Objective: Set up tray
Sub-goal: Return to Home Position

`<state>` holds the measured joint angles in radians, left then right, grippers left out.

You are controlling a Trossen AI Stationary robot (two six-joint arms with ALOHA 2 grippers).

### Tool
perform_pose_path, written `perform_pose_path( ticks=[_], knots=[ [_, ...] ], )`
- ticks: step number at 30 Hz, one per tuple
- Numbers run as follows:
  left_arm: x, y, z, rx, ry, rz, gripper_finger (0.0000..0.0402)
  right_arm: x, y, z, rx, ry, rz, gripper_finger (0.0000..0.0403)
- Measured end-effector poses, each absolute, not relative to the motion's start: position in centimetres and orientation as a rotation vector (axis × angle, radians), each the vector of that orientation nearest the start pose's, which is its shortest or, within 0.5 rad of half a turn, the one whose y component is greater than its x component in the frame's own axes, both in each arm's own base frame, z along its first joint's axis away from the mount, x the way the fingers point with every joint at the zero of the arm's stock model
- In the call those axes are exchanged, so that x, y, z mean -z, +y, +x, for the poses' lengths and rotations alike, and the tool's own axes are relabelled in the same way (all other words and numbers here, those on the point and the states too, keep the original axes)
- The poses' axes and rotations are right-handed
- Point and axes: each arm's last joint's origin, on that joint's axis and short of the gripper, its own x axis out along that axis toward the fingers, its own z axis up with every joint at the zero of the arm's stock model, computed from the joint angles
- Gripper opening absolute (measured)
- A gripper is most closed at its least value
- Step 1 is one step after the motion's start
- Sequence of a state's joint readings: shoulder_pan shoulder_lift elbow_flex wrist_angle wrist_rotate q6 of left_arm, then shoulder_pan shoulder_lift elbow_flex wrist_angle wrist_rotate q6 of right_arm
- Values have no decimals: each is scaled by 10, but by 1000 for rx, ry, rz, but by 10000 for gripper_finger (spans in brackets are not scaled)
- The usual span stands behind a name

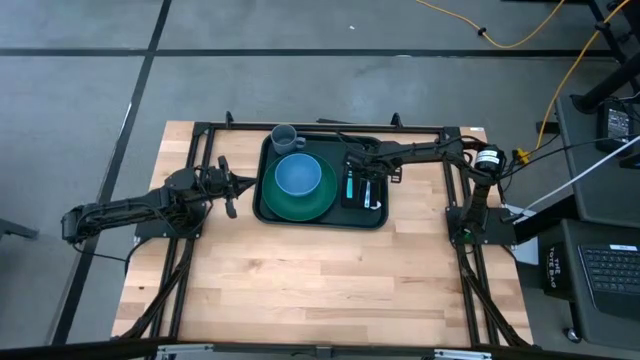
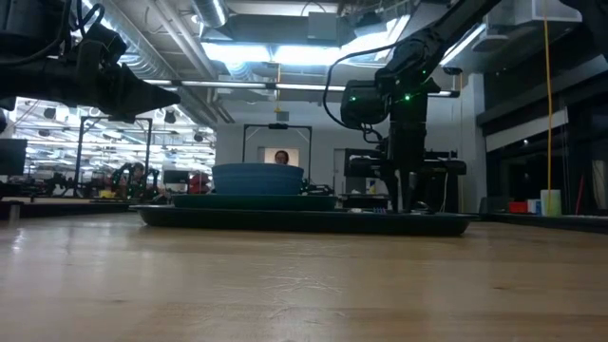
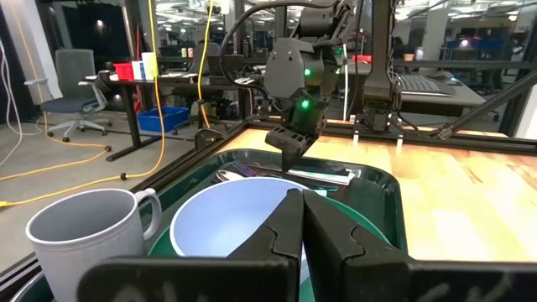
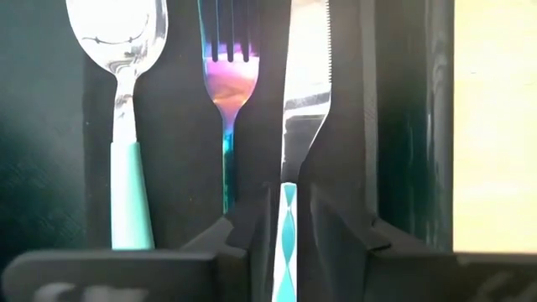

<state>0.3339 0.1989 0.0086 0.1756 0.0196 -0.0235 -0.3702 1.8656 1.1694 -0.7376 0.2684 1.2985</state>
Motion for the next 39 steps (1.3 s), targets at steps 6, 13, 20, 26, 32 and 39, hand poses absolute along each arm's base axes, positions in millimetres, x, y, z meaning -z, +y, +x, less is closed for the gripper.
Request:
perform_pose_path(
  ticks=[6, 13, 20, 26, 32, 39],
  knots=[
    [-167, 35, 104, -315, 11, -26, 4, -151, -129, 310, 1358, 924, 1039, 109],
    [-167, 35, 104, -314, 11, -26, 4, -176, -127, 304, 1311, 879, 1042, 109],
    [-167, 35, 104, -315, 11, -26, 4, -214, -115, 289, 1236, 866, 984, 110],
    [-167, 35, 104, -314, 11, -26, 4, -246, -99, 275, 1129, 849, 874, 109],
    [-167, 35, 104, -315, 11, -26, 4, -276, -78, 263, 1068, 781, 650, 73],
    [-167, 35, 104, -314, 11, -25, 4, -258, -45, 261, 1015, 715, 422, 8]
  ],
)
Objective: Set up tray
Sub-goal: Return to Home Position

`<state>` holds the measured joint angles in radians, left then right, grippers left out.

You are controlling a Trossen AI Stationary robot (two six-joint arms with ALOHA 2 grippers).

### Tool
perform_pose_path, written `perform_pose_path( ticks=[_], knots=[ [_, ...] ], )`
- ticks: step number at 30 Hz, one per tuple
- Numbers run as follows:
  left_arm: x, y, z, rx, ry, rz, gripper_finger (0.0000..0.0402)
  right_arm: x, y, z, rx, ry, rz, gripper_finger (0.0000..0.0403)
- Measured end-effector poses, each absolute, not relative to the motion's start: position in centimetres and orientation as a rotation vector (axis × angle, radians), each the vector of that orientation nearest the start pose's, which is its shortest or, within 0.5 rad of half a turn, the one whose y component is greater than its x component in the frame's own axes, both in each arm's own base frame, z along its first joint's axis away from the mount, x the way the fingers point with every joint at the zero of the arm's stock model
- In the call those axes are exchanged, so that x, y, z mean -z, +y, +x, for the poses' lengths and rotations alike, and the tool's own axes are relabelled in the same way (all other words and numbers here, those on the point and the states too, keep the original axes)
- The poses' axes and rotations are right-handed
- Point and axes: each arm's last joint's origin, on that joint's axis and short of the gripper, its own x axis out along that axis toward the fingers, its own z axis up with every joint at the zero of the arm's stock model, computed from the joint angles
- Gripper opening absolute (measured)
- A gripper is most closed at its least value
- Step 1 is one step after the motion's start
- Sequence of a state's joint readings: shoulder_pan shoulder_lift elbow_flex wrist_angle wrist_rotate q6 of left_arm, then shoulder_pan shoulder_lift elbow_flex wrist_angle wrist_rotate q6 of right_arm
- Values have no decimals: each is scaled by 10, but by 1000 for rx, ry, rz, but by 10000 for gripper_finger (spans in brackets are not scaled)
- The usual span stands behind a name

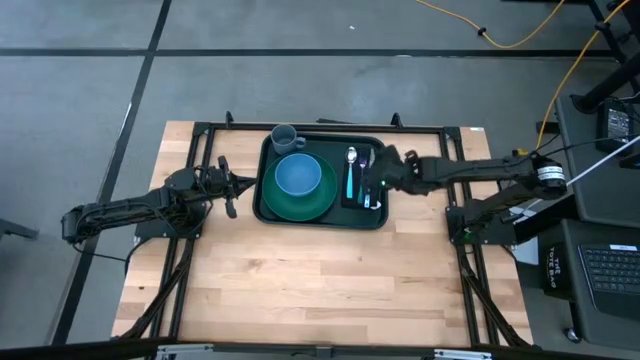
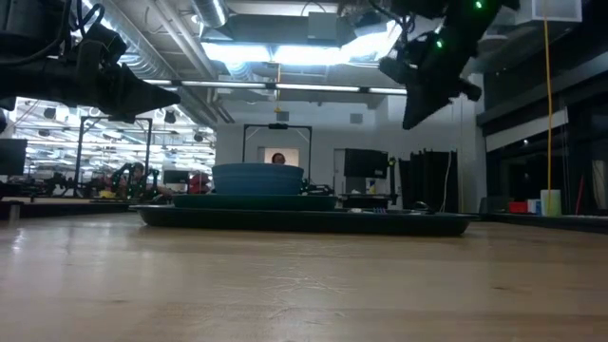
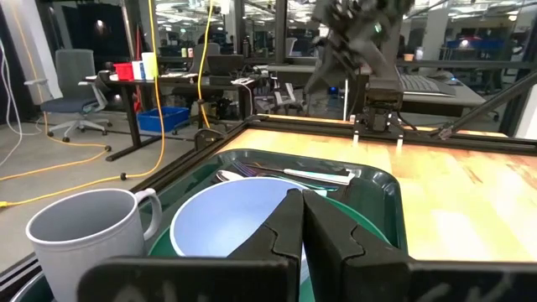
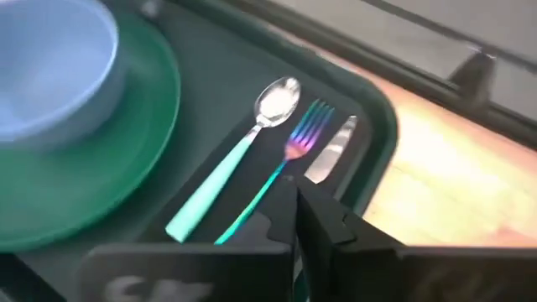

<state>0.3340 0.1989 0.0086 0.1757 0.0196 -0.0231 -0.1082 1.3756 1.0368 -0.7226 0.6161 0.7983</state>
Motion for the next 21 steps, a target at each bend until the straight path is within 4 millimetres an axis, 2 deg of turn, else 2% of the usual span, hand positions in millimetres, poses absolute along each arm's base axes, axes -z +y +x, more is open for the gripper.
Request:
perform_pose_path(
  ticks=[8, 14, 17, 21],
  knots=[
    [-167, 35, 104, -314, 11, -25, 4, -209, -28, 257, 816, 717, 259, 5],
    [-167, 35, 104, -315, 11, -25, 4, -209, -29, 243, 702, 565, 154, 6],
    [-167, 35, 104, -315, 11, -25, 4, -208, -33, 230, 575, 497, 113, 4],
    [-167, 35, 104, -315, 11, -25, 4, -196, -38, 204, 446, 383, 103, 6]
  ],
)
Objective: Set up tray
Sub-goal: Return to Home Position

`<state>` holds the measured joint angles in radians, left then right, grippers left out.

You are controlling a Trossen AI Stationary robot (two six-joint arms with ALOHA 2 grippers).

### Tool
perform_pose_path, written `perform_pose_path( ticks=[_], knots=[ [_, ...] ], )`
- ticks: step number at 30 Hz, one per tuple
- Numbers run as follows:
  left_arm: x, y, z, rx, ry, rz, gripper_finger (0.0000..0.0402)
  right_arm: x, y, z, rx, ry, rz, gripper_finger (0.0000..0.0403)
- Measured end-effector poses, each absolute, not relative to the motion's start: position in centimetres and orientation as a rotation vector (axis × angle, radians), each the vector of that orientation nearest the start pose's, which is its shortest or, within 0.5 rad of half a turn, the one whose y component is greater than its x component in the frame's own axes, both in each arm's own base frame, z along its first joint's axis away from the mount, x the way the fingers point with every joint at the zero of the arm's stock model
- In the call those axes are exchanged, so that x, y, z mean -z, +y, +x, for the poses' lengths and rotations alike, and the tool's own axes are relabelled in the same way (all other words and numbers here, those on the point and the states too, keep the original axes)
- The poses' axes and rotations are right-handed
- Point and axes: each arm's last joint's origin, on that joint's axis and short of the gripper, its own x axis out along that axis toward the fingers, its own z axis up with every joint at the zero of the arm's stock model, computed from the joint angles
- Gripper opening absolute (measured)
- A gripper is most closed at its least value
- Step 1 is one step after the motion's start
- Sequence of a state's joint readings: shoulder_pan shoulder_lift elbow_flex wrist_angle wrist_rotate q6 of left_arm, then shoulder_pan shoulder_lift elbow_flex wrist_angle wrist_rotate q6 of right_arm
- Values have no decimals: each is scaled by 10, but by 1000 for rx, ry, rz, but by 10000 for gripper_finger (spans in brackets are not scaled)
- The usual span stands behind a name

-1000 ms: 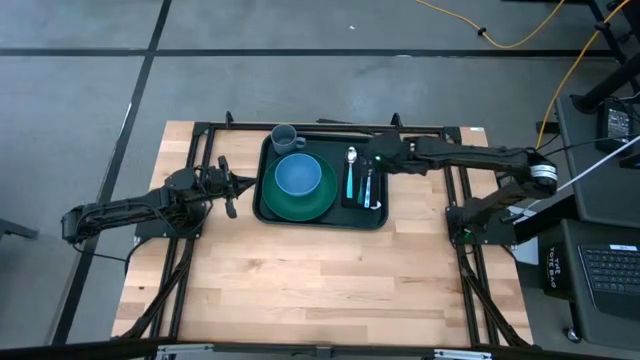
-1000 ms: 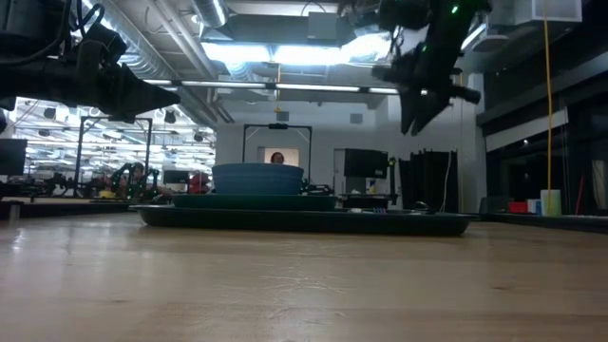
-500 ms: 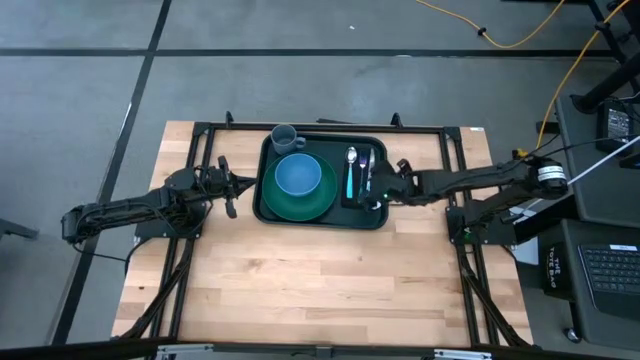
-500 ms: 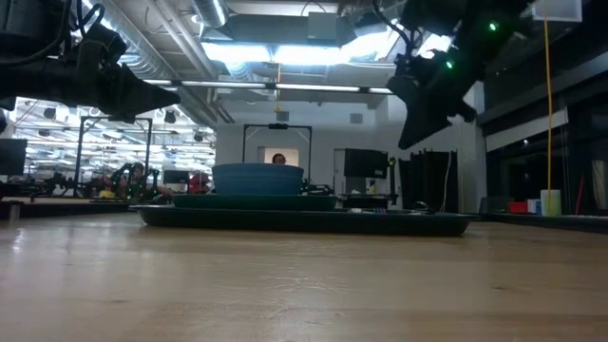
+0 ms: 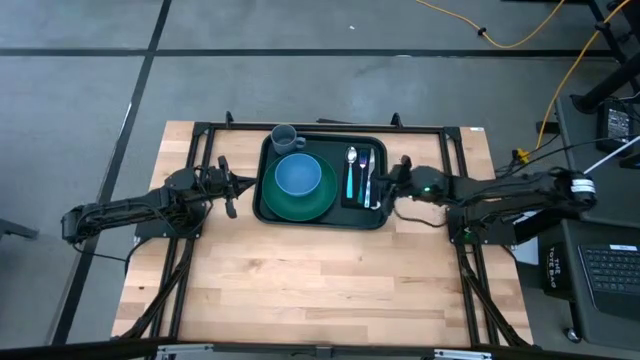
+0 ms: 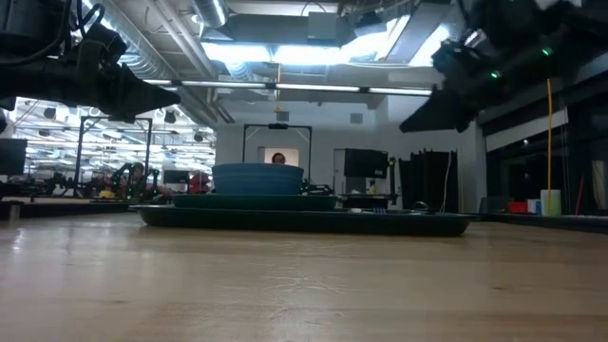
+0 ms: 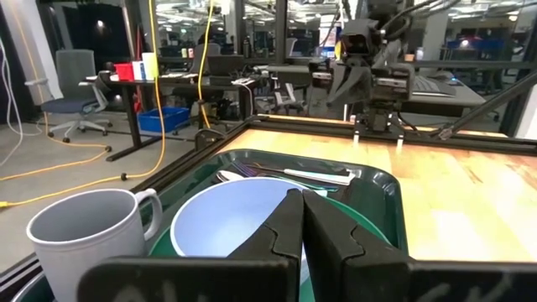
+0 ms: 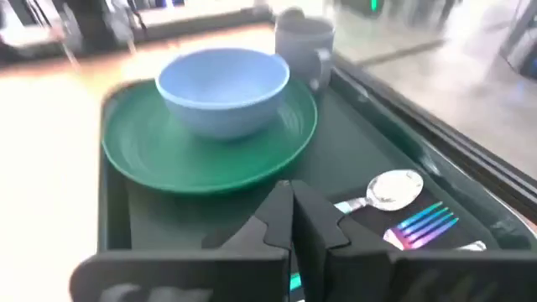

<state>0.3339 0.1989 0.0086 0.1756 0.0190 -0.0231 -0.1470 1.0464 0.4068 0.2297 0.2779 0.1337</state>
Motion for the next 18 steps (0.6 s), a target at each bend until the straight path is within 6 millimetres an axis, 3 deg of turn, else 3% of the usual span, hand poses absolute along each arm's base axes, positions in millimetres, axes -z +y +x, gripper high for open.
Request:
perform_pose_path(
  ticks=[9, 18],
  knots=[
    [-167, 35, 104, -314, 11, -25, 4, -173, -42, 160, 320, 152, 87, 6],
    [-167, 35, 104, -313, 11, -25, 4, -177, -38, 149, 160, 46, -81, 7]
  ],
)
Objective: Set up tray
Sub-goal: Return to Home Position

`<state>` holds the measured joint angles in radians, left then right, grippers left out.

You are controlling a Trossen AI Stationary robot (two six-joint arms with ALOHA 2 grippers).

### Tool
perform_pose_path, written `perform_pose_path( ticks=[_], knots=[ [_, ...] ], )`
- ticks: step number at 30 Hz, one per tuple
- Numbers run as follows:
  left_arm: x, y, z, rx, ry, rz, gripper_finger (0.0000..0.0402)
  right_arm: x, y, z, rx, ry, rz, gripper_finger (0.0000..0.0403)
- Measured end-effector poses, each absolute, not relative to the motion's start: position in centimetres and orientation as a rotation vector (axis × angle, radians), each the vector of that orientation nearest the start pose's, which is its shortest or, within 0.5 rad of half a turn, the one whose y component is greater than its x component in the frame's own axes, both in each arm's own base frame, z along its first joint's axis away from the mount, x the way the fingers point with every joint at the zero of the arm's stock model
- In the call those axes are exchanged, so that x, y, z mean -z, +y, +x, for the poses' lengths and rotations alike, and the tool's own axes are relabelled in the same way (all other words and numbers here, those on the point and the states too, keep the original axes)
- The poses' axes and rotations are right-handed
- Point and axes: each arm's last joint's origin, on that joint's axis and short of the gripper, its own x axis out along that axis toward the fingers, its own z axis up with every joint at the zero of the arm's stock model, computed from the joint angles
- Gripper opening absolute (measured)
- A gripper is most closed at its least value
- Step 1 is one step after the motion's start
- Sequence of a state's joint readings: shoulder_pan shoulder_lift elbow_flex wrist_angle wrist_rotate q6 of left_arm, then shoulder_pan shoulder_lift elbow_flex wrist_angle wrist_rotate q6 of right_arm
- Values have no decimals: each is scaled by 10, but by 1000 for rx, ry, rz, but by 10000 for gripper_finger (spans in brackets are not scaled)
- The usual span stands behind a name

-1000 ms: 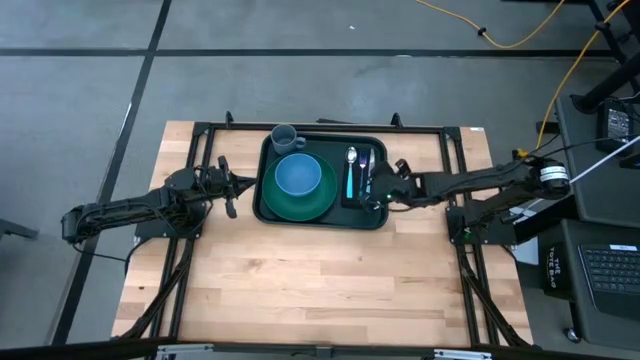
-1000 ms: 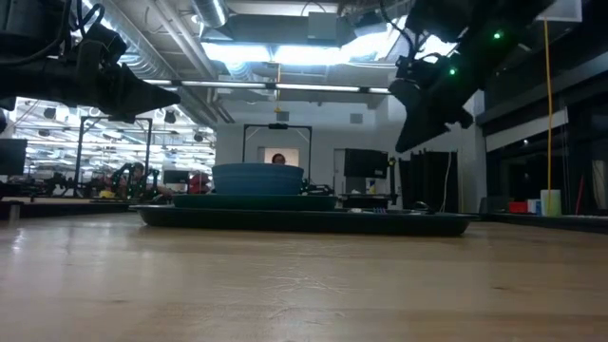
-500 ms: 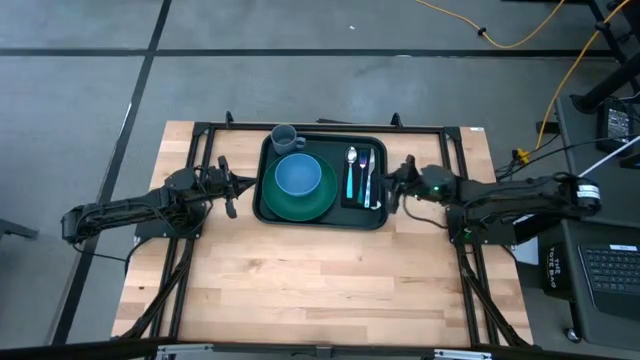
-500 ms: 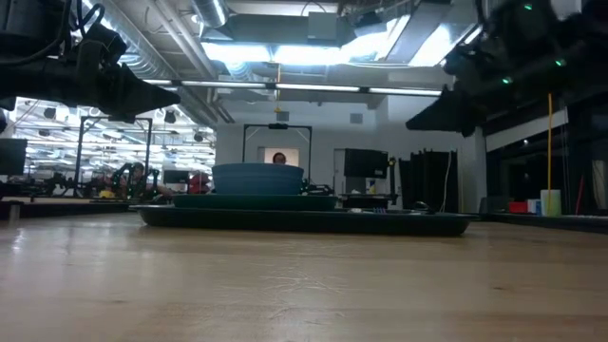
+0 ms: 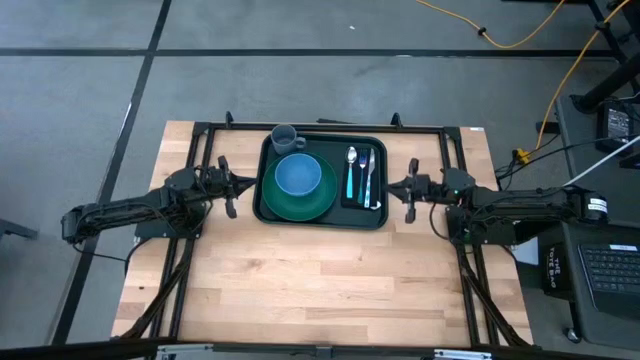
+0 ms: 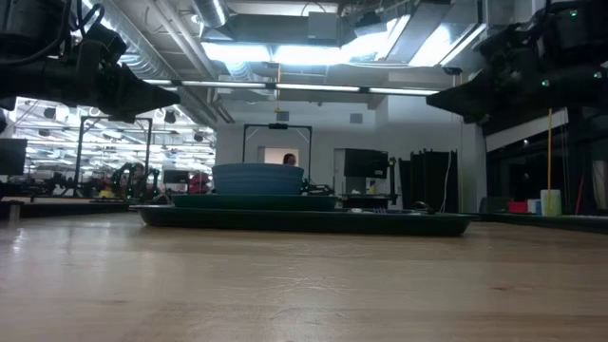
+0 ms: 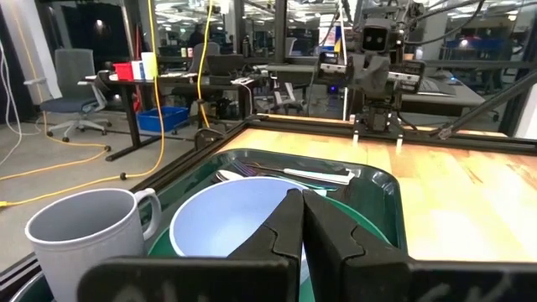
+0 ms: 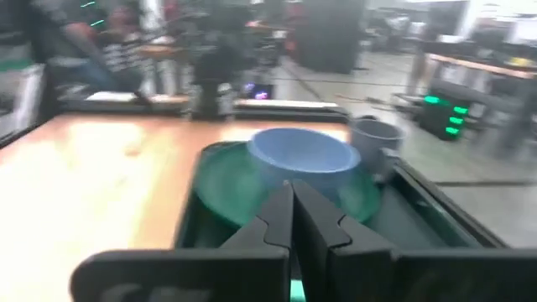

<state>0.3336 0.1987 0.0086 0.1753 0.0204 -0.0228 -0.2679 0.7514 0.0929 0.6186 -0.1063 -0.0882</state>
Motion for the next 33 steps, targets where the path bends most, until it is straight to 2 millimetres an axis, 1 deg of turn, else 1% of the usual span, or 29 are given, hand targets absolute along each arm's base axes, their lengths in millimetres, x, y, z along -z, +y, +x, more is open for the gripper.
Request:
perform_pose_path(
  ticks=[3, 9, 13, 16, 21, 25, 27, 30, 33],
  knots=[
    [-167, 35, 104, -314, 11, -25, 4, -177, -36, 149, 78, 52, -101, 7],
    [-167, 35, 104, -314, 11, -25, 4, -177, -36, 149, 66, 44, -109, 7],
    [-167, 35, 104, -314, 11, -25, 4, -177, -33, 149, -24, 46, -112, 7],
    [-167, 35, 104, -314, 11, -25, 4, -176, -32, 149, -53, 45, -108, 7],
    [-167, 35, 104, -315, 11, -25, 4, -161, -29, 140, -68, 10, -63, 7],
    [-167, 36, 104, -316, 11, -25, 4, -168, -27, 138, -110, -51, -95, 7],
    [-167, 35, 104, -314, 11, -25, 4, -169, -27, 138, -119, -51, -65, 7],
    [-167, 35, 104, -314, 11, -25, 4, -168, -27, 137, -124, -34, 48, 7],
    [-167, 35, 104, -315, 11, -25, 4, -168, -27, 137, -125, -36, 56, 8]
  ],
)
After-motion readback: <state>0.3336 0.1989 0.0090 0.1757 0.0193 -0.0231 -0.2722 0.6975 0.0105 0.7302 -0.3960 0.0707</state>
